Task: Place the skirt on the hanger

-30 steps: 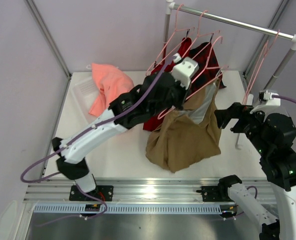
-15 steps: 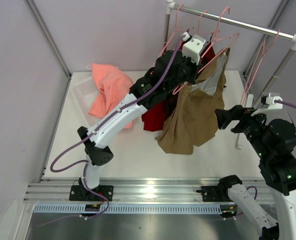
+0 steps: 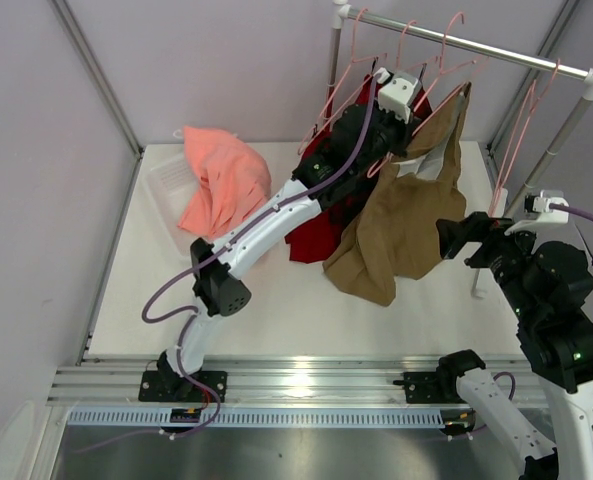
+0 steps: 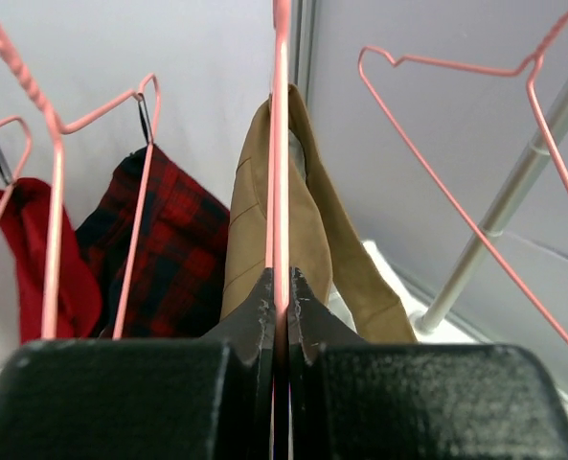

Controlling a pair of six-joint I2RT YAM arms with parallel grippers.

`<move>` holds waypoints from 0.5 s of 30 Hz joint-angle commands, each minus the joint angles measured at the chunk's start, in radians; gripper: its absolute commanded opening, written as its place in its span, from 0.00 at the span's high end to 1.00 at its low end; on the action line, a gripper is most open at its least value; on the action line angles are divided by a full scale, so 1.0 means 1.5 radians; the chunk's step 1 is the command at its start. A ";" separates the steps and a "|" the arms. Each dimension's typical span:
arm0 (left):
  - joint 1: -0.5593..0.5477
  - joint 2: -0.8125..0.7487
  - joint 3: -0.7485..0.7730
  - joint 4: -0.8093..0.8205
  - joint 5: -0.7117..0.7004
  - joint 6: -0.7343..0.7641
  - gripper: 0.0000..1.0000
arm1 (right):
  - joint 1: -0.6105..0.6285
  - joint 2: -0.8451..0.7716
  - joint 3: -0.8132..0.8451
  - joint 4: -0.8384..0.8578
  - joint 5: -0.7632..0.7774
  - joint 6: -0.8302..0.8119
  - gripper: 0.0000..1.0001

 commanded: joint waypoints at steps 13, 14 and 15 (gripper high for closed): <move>0.028 0.063 0.066 0.184 0.026 -0.066 0.92 | -0.002 0.003 -0.004 0.002 0.079 -0.029 0.01; 0.029 0.064 0.064 0.179 0.027 -0.071 0.93 | -0.002 0.002 -0.005 0.001 0.087 -0.029 0.01; 0.028 0.065 0.059 0.175 0.029 -0.072 0.93 | -0.003 0.002 -0.006 0.001 0.088 -0.031 0.01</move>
